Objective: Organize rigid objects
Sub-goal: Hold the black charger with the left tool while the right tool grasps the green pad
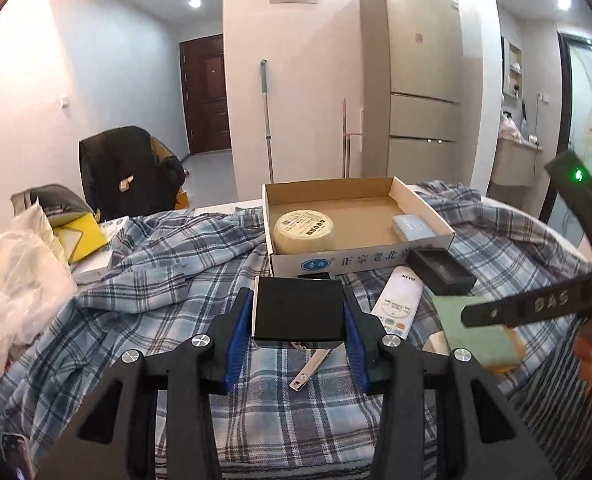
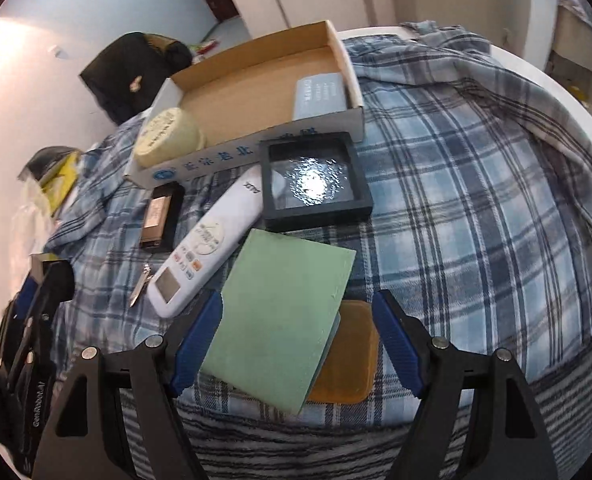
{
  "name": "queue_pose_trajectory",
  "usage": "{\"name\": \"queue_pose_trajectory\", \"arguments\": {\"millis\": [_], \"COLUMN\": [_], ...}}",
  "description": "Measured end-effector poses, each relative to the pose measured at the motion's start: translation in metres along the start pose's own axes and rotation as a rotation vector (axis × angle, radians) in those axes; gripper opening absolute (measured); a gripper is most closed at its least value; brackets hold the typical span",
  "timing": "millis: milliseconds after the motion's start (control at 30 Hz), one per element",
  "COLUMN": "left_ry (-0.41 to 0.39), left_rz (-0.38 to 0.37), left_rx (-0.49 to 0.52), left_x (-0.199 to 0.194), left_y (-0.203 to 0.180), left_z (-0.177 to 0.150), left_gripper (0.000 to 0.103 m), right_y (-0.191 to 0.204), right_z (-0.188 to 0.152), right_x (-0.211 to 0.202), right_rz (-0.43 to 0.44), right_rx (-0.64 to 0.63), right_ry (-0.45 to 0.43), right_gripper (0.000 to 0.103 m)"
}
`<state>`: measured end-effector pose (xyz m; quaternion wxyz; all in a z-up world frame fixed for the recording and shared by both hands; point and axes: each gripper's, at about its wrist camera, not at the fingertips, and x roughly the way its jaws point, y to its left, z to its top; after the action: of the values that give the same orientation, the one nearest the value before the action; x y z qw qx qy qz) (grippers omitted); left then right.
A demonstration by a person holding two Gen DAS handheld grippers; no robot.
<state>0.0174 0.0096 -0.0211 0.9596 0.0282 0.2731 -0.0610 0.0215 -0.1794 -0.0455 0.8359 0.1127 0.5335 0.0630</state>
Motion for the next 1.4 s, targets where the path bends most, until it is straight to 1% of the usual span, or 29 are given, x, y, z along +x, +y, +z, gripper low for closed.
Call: {"name": "queue_pose_trajectory", "arguments": {"millis": [33, 100, 167, 233, 300, 467, 533, 567, 600, 633, 700, 767, 933, 1000, 1067, 1100, 1133, 1200, 1300, 1400], "left_ry": [0.003, 0.003, -0.004, -0.002, -0.006, -0.022, -0.018, -0.015, -0.016, -0.019, -0.022, -0.019, -0.004, -0.002, -0.005, -0.007, -0.005, 0.004, 0.005, 0.000], "left_rz": [-0.003, -0.006, -0.011, -0.007, -0.014, -0.029, -0.030, -0.030, -0.029, -0.028, -0.024, -0.025, -0.029, -0.030, -0.032, -0.032, -0.033, -0.044, -0.046, -0.047], "left_rx": [-0.005, -0.021, -0.029, -0.028, -0.036, -0.031, -0.028, -0.025, -0.021, -0.017, -0.012, -0.012, -0.022, -0.022, -0.023, -0.020, -0.017, -0.011, 0.003, 0.009], "left_x": [0.000, -0.001, -0.003, -0.002, -0.004, -0.010, -0.009, -0.009, -0.009, -0.009, -0.009, -0.008, -0.006, -0.006, -0.006, -0.007, -0.007, -0.007, -0.007, -0.008], "left_y": [0.001, 0.004, 0.005, 0.004, 0.005, 0.003, 0.002, 0.001, 0.000, 0.000, -0.001, 0.000, 0.001, 0.001, 0.001, 0.001, 0.000, -0.002, -0.005, -0.006], "left_z": [0.000, 0.000, 0.000, 0.000, 0.000, 0.002, 0.002, 0.001, 0.001, 0.001, 0.001, 0.001, 0.001, 0.001, 0.001, 0.001, 0.001, 0.000, 0.000, 0.000], "left_gripper": [0.045, 0.045, 0.045, 0.045, 0.045, 0.045, 0.045, 0.045, 0.045, 0.045, 0.045, 0.045, 0.045, 0.045, 0.045, 0.045, 0.045, 0.045, 0.045, 0.045], "right_y": [0.002, 0.005, 0.008, 0.011, 0.014, 0.020, 0.020, 0.021, 0.022, 0.024, 0.027, 0.032, 0.047, 0.053, 0.055, 0.055, 0.054, 0.051, 0.047, 0.042], "right_z": [0.000, 0.002, 0.004, 0.007, 0.008, 0.012, 0.014, 0.015, 0.016, 0.017, 0.019, 0.019, 0.014, 0.008, 0.003, -0.001, -0.005, -0.012, -0.022, -0.030], "right_x": [0.002, 0.007, 0.008, 0.009, 0.012, 0.022, 0.028, 0.030, 0.032, 0.033, 0.033, 0.031, 0.018, 0.017, 0.018, 0.017, 0.016, 0.014, 0.007, 0.001], "right_rz": [-0.012, -0.038, -0.062, -0.047, -0.042, -0.097, -0.095, -0.091, -0.088, -0.079, -0.064, -0.070, -0.031, -0.053, -0.119, -0.143, -0.141, -0.106, -0.118, -0.096], "right_rx": [0.005, 0.015, 0.026, 0.034, 0.035, -0.005, -0.016, -0.026, -0.042, -0.060, -0.086, -0.122, -0.254, -0.321, -0.348, -0.342, -0.332, -0.318, -0.295, -0.269], "right_ry": [0.004, 0.011, 0.020, 0.023, 0.032, 0.047, 0.063, 0.068, 0.072, 0.074, 0.072, 0.068, 0.045, 0.052, 0.045, 0.031, 0.020, 0.031, 0.026, 0.022], "right_gripper": [0.079, 0.087, 0.088, 0.088, 0.093, 0.093, 0.093, 0.092, 0.084, 0.082, 0.068, 0.068, 0.068, 0.068, 0.068, 0.070, 0.072, 0.084, 0.085, 0.085]}}
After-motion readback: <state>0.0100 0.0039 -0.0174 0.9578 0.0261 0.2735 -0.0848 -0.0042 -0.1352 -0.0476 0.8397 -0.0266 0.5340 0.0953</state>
